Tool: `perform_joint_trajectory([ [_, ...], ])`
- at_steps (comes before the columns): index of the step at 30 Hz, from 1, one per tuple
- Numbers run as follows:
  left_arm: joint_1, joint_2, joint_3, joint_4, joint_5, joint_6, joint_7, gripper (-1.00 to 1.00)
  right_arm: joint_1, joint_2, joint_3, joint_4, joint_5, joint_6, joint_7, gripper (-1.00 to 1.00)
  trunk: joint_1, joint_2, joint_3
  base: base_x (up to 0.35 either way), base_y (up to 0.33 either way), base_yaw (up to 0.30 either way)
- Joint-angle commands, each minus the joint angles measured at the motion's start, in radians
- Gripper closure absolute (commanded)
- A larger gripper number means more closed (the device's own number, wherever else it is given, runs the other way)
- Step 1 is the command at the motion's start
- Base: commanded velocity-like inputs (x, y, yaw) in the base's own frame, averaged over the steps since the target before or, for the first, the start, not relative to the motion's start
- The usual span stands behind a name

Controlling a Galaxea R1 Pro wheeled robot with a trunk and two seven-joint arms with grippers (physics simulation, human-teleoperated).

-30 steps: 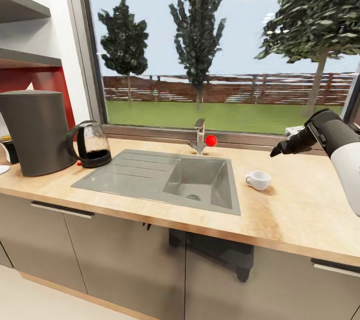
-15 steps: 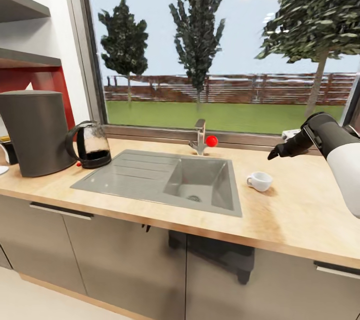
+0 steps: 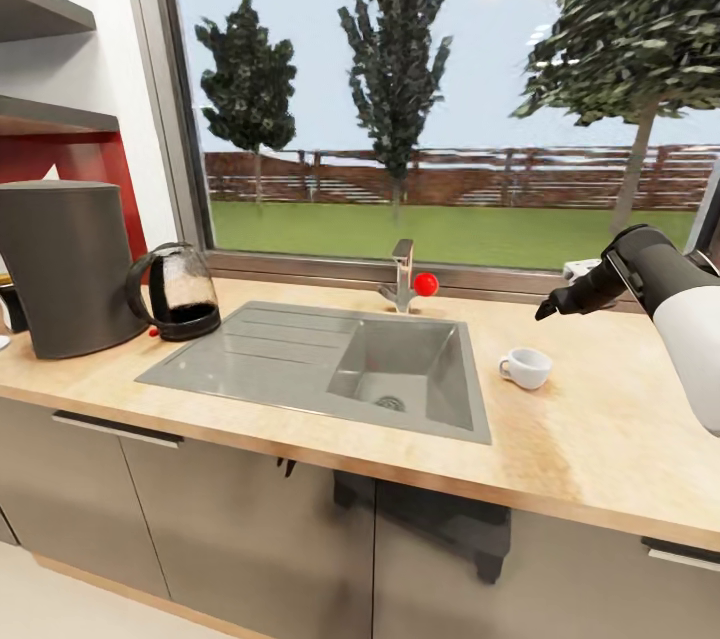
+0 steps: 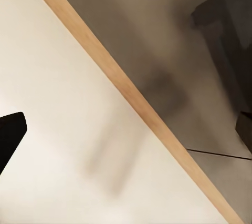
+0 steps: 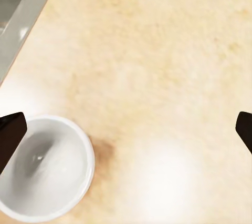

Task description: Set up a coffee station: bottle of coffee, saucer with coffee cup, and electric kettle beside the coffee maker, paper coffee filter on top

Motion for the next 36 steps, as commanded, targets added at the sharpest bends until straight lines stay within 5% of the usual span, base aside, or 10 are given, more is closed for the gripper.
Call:
perform_joint_trajectory([
  [1,-0.001,0.000,0.004,0.000,0.008,0.005,-0.006,-1.00,-0.001,-0.001,0.005,-0.001,0.007,0.002,0.009,-1.00,0.000,-0.001,-0.001,0.010,0.000,0.000],
  [36,-0.001,0.000,0.004,0.000,0.008,0.005,-0.006,-1.00,0.013,-0.001,0.005,0.035,0.006,0.000,0.008,-1.00,0.000,-0.001,-0.037,0.001,0.000,0.000],
])
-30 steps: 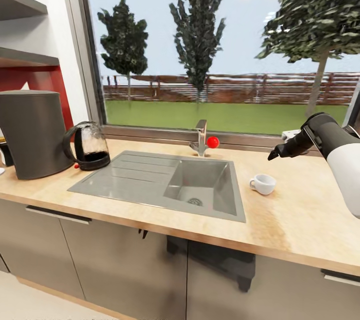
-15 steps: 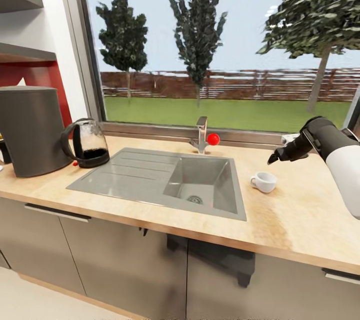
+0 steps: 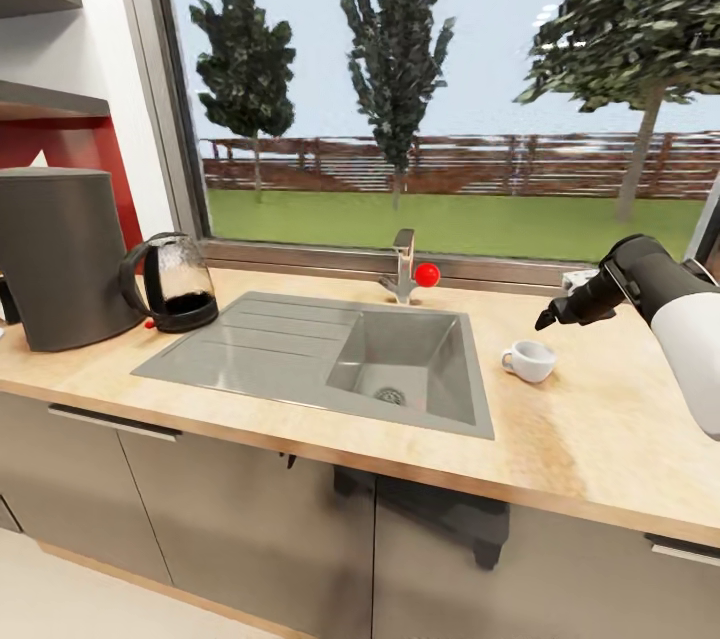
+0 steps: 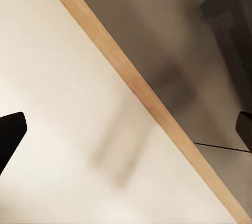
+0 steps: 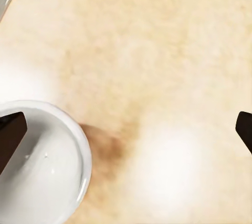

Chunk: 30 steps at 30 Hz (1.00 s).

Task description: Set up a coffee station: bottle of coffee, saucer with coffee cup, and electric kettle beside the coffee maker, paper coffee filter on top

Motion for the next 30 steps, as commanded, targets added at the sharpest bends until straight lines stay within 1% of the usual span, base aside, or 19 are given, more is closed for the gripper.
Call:
perform_joint_trajectory([
  [1,-0.001,0.000,0.004,0.000,0.008,0.005,-0.006,-1.00,0.000,-0.001,0.006,-0.001,0.005,0.002,0.009,-1.00,0.000,-0.001,-0.001,0.000,0.000,0.000],
  [5,-0.001,0.000,0.004,0.000,0.008,0.005,-0.006,-1.00,0.000,-0.001,0.008,0.028,0.004,0.002,0.009,-1.00,0.000,-0.001,-0.001,0.000,0.000,0.000],
  [9,-0.001,0.000,0.005,0.000,0.008,0.005,-0.006,-1.00,0.000,-0.001,0.008,0.036,0.003,0.002,0.009,-1.00,0.000,-0.001,-0.001,-0.036,0.000,0.000],
  [16,-0.001,0.000,0.005,0.000,0.008,0.005,-0.006,-1.00,0.000,-0.001,0.008,0.038,0.003,0.002,0.009,-1.00,0.000,-0.001,-0.001,-0.148,0.000,0.000],
  [30,-0.001,0.000,0.005,0.000,0.008,0.005,-0.006,-1.00,0.000,-0.001,0.008,0.040,0.003,0.001,0.009,-1.00,0.000,-0.001,-0.004,-0.021,0.000,0.000],
])
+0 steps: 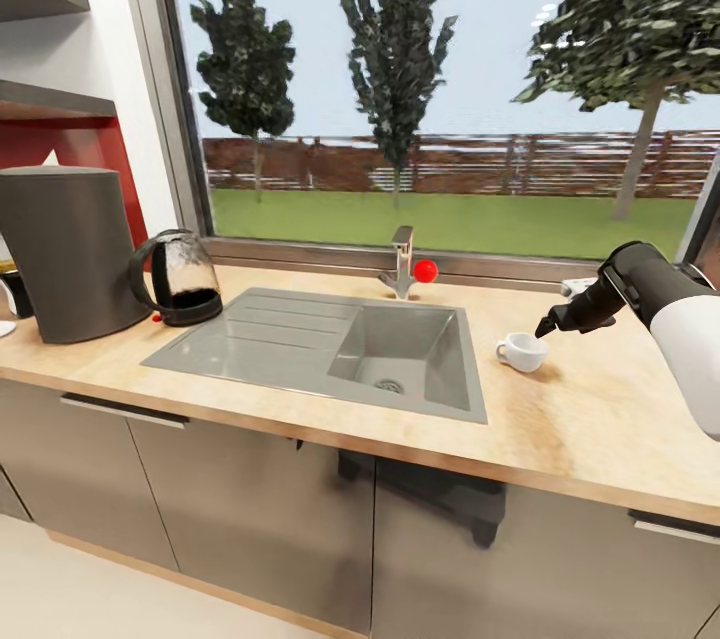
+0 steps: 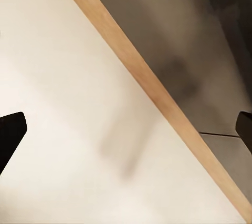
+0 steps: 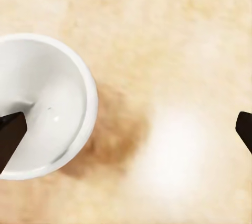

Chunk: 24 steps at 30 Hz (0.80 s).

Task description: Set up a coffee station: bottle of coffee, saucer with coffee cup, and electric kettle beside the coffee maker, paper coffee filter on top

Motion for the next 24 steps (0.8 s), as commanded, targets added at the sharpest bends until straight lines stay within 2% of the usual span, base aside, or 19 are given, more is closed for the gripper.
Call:
perform_joint_trajectory([
  [1,-0.001,0.000,0.004,0.000,0.008,0.005,-0.006,-1.00,-0.001,-0.001,0.008,-0.002,0.002,0.002,0.008,-1.00,0.000,-0.001,-0.002,0.000,0.000,0.000],
  [11,-0.001,-0.001,0.004,0.000,0.008,0.005,-0.006,-1.00,-0.001,-0.001,0.007,-0.003,0.002,0.002,0.008,-1.00,0.000,-0.001,-0.003,0.071,0.000,0.000],
  [24,-0.001,-0.001,0.004,0.000,0.008,0.005,-0.006,-1.00,-0.001,-0.001,0.007,-0.003,0.002,0.002,0.008,-1.00,0.000,-0.001,-0.004,0.009,0.000,0.000],
])
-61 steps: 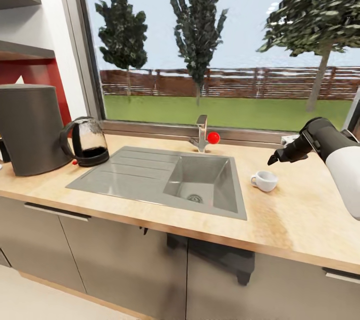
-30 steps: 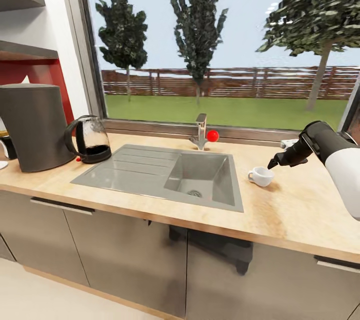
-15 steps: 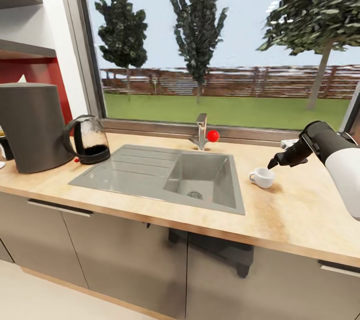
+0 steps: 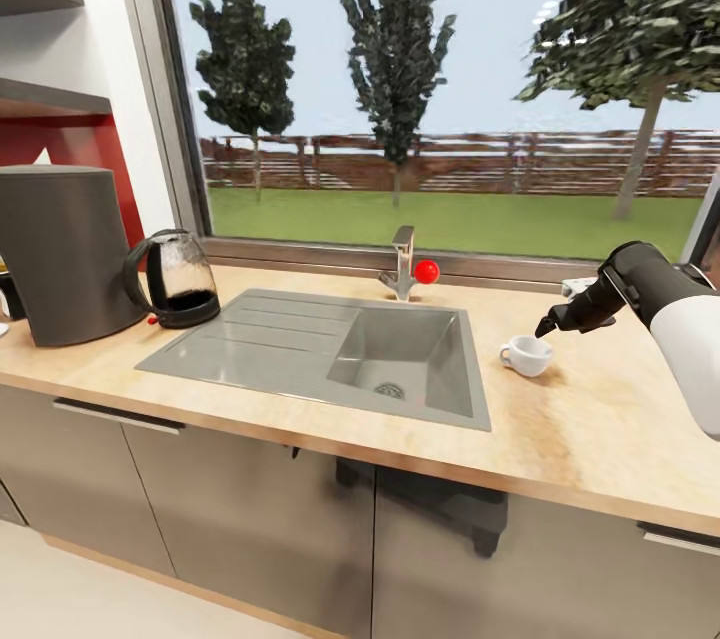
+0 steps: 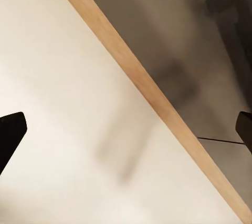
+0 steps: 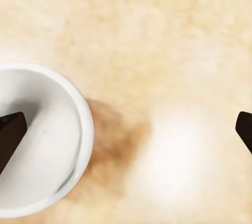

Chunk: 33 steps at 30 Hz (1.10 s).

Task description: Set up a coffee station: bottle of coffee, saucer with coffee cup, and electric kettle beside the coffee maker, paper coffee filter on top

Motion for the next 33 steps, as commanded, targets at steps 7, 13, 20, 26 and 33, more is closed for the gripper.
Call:
perform_joint_trajectory([
  [7,-0.001,0.000,0.004,0.000,0.008,0.005,-0.006,-1.00,-0.001,-0.001,0.008,-0.001,0.003,0.003,0.008,-1.00,0.000,-0.001,-0.010,0.000,0.000,0.000],
  [13,-0.001,0.000,0.004,0.000,0.008,0.005,-0.006,-1.00,-0.001,-0.001,0.009,-0.001,0.002,0.003,0.009,-1.00,0.000,-0.001,-0.020,0.000,0.000,0.000],
  [20,-0.001,0.001,0.004,0.000,0.008,0.005,-0.006,-1.00,-0.001,-0.001,0.009,-0.001,0.001,0.003,0.009,-1.00,0.000,-0.001,-0.027,0.000,0.000,0.000],
  [26,-0.001,0.004,0.004,0.000,0.008,0.006,-0.006,-1.00,-0.001,-0.001,0.009,0.000,0.001,0.002,0.009,-1.00,0.000,-0.001,-0.029,0.000,0.000,0.000],
  [33,-0.001,0.010,0.003,0.000,0.008,0.007,-0.006,-1.00,-0.001,-0.001,0.009,0.000,0.001,0.003,0.009,-1.00,0.000,-0.001,-0.034,-0.027,0.000,0.000],
])
